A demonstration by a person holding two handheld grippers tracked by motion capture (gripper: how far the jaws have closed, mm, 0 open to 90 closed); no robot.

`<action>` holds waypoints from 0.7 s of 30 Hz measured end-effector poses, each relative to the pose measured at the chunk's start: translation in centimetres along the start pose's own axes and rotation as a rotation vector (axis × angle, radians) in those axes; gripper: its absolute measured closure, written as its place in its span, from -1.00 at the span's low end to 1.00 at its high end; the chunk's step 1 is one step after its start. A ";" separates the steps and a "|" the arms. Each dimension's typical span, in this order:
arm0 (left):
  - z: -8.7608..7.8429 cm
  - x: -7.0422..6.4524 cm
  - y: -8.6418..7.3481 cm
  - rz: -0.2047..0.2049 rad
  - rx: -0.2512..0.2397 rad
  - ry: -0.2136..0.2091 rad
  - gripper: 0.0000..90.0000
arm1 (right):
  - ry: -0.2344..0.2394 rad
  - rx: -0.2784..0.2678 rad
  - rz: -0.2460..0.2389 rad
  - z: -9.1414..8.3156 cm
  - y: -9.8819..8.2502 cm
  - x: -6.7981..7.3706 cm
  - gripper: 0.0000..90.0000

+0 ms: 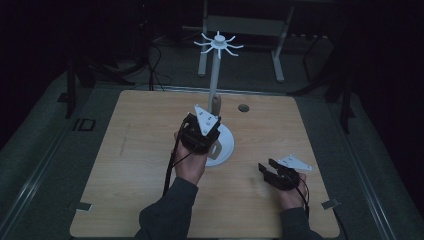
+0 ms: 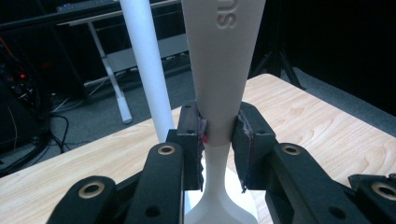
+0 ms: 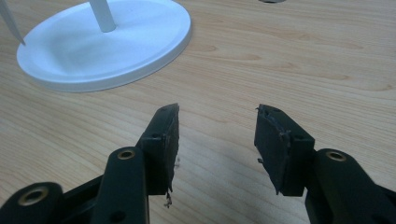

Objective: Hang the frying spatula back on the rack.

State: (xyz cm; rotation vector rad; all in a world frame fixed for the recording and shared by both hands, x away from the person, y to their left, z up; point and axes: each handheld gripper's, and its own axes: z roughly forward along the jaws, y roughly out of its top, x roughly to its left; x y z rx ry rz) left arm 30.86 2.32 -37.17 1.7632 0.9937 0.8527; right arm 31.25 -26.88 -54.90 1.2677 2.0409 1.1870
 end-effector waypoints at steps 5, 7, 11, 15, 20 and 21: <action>0.1 0.0 0.5 -0.008 0.000 -0.003 0.65 | -0.008 0.002 0.002 0.1 -0.1 -0.2 0.10; 0.2 0.1 0.6 -0.016 0.004 -0.010 0.64 | -0.015 0.003 0.014 0.3 -0.3 -0.5 0.10; 0.3 0.1 1.0 -0.015 0.006 0.004 0.64 | -0.025 0.004 0.029 0.3 -0.4 -0.7 0.09; 0.3 0.2 1.4 -0.020 0.007 0.012 0.64 | -0.029 0.003 0.031 0.3 -0.3 -0.8 0.09; 0.4 0.5 1.8 -0.016 0.013 0.027 0.64 | -0.033 0.003 0.031 0.3 -0.4 -0.8 0.09; 0.4 0.5 1.9 -0.017 0.016 0.031 0.64 | -0.033 0.003 0.031 0.3 -0.4 -0.8 0.09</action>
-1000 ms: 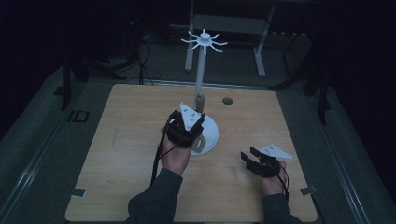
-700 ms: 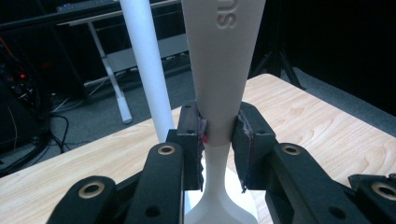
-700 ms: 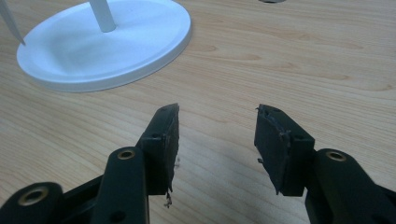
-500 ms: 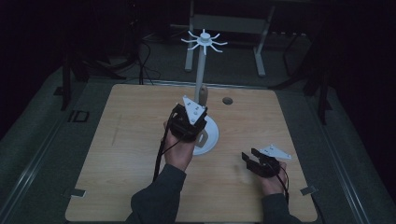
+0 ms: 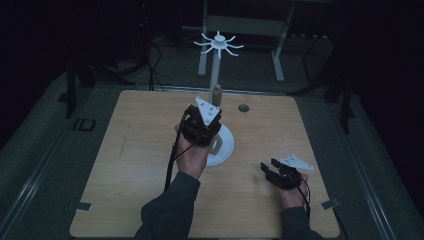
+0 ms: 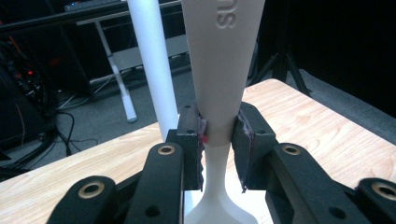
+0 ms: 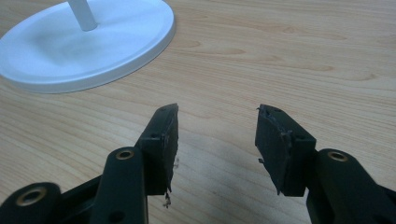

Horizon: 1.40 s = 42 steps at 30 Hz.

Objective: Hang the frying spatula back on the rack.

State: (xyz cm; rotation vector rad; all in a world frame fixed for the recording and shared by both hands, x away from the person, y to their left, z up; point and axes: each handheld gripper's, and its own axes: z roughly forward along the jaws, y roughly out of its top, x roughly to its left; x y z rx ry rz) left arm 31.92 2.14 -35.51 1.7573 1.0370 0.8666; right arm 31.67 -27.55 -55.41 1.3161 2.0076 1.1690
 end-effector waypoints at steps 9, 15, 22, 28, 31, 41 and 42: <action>0.1 -0.1 0.7 -0.002 -0.007 0.020 0.64 | 0.002 0.001 -0.005 0.0 0.0 0.1 0.08; 0.2 0.0 1.4 -0.001 -0.014 0.032 0.64 | 0.001 0.002 -0.005 0.0 0.0 0.1 0.08; 0.1 0.1 2.3 0.008 -0.016 0.048 0.64 | 0.001 0.005 -0.011 0.0 0.0 0.2 0.08; 0.2 0.1 2.8 0.008 -0.015 0.059 0.64 | 0.001 0.007 -0.013 0.1 -0.1 0.3 0.07; 0.3 0.1 2.9 0.006 -0.013 0.064 0.64 | 0.001 0.008 -0.012 0.1 -0.1 0.3 0.07; 0.4 0.1 3.4 0.008 -0.021 0.092 0.64 | 0.003 0.010 -0.010 0.1 -0.1 0.4 0.07; 0.4 0.1 3.4 0.005 -0.021 0.094 0.64 | 0.003 0.010 -0.012 0.1 -0.1 0.4 0.07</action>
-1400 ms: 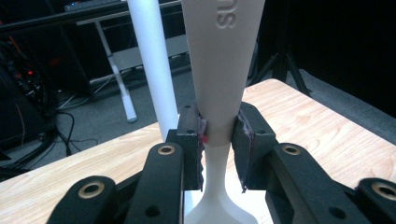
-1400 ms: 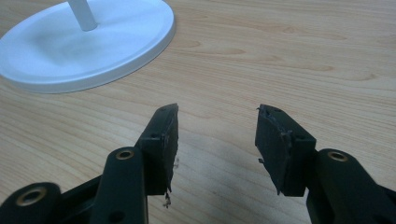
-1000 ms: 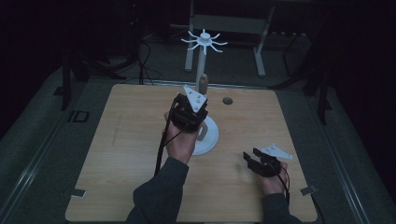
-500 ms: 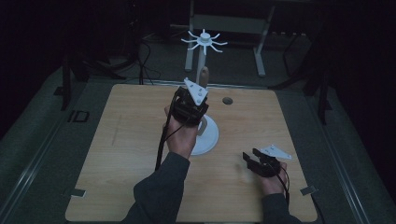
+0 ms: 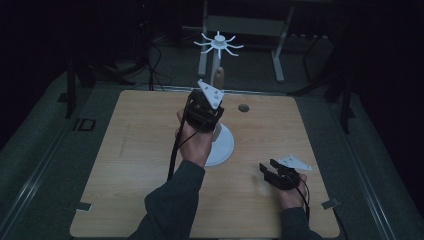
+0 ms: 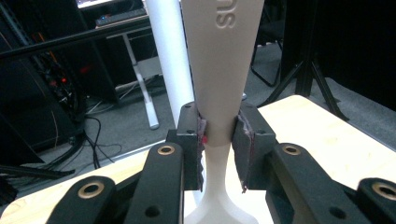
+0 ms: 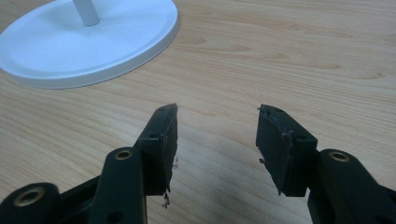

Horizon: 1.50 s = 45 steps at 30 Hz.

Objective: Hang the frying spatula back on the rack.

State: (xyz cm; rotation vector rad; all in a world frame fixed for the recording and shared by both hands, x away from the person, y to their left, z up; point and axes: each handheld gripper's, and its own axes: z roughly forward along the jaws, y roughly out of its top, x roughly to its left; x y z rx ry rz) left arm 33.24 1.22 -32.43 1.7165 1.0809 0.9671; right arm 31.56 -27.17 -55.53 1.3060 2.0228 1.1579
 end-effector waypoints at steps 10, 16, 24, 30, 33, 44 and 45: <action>0.0 0.2 0.4 -0.014 -0.006 0.022 0.64 | 0.000 0.002 -0.001 0.1 0.0 0.0 0.07; -0.1 0.2 0.7 -0.021 -0.018 0.036 0.64 | 0.001 0.002 0.000 0.1 0.0 0.0 0.07; 0.2 0.2 1.2 -0.026 -0.016 0.047 0.64 | 0.005 0.003 -0.001 0.3 0.0 0.0 0.07; 0.4 0.3 1.5 -0.024 -0.007 0.051 0.64 | 0.006 0.003 -0.001 0.3 0.0 0.0 0.07; 0.6 0.3 1.7 -0.025 -0.002 0.054 0.64 | 0.006 0.003 -0.001 0.3 0.0 0.1 0.07; 1.3 0.5 2.4 -0.020 0.015 0.064 0.64 | 0.004 0.000 0.000 0.1 0.0 0.0 0.06; 1.4 0.5 2.4 -0.020 0.018 0.065 0.64 | 0.004 0.000 0.000 0.1 0.0 0.0 0.06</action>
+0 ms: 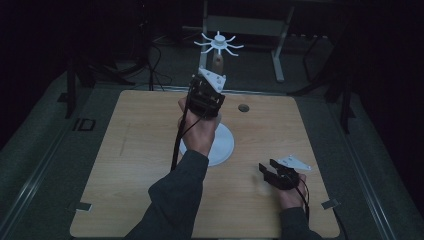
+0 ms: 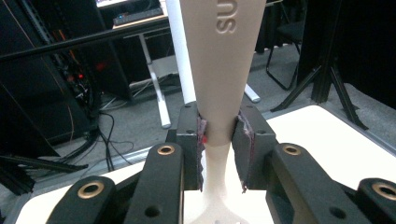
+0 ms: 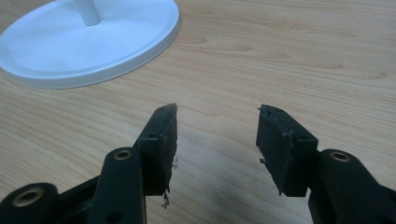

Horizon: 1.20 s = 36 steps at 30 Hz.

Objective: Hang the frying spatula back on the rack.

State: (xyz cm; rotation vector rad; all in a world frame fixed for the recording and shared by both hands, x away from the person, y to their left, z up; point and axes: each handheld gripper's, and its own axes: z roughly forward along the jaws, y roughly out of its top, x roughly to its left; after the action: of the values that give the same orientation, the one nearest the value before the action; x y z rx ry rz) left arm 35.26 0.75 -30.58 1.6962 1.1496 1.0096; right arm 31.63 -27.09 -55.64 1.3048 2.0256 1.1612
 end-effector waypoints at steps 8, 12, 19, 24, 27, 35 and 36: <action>0.6 0.1 -0.1 0.002 0.006 0.005 0.64 | -0.002 -0.001 0.001 0.0 0.0 0.0 0.06; 0.6 0.2 -0.1 0.013 0.006 0.009 0.64 | -0.001 0.000 0.002 0.0 0.0 0.0 0.06; 0.7 0.0 -0.5 0.027 -0.008 0.016 0.63 | -0.001 -0.002 0.001 -0.1 0.0 0.0 0.06; 0.6 -0.1 -0.7 0.033 -0.023 0.029 0.63 | -0.001 -0.001 0.000 0.0 0.0 0.0 0.06; 0.5 -0.1 -0.6 0.040 -0.029 0.034 0.63 | 0.000 -0.001 -0.002 0.0 0.0 0.1 0.06; 0.9 0.1 -0.1 0.041 -0.009 0.031 0.62 | 0.002 0.000 -0.001 0.0 0.0 0.1 0.06; 1.0 0.2 -0.1 0.040 -0.009 0.030 0.62 | 0.001 0.001 -0.001 0.0 0.0 0.1 0.06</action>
State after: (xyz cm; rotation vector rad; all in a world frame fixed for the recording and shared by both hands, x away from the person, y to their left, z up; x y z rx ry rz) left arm 36.22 0.74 -31.00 1.7087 1.1328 1.0661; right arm 31.58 -27.04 -55.66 1.3037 2.0275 1.1614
